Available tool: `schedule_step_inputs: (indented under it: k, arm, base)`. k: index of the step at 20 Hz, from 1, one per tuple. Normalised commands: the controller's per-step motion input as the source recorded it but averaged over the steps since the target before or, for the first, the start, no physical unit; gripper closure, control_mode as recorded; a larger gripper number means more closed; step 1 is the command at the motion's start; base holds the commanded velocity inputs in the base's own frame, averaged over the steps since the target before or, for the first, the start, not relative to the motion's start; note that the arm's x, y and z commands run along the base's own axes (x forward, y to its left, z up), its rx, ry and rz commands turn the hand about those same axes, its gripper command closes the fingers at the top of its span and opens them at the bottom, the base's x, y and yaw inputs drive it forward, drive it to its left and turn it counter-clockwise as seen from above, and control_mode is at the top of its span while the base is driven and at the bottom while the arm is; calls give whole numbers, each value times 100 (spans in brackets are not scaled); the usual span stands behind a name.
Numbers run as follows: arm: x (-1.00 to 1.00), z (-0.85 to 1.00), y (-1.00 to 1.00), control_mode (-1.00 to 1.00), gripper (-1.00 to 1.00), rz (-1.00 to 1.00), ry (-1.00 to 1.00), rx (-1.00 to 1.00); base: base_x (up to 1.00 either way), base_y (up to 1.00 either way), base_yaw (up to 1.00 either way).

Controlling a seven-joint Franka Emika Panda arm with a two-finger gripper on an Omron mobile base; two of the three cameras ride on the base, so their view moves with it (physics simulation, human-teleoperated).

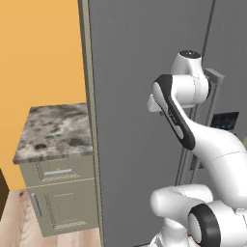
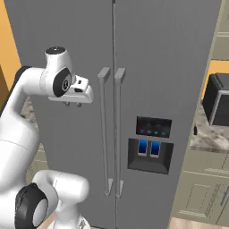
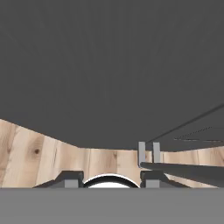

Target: Retrieve the butter from the fridge and place it on a plate on the dining table. Then retrieve the butter knife by the fridge and place it near the plate.

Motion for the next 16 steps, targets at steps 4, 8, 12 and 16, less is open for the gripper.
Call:
schedule_step_inputs:
  k: [4,8,12,16]
  arm:
    - [0,0,0,100,-100,0,0,0]
    - [0,0,0,100,-100,0,0,0]
    - [0,0,0,100,-100,0,0,0]
    - [0,0,0,100,-100,0,0,0]
  base:
    - [-17,0,0]
    - [-70,0,-3]
    - [-93,-5,-6]
    - [-71,-23,-9]
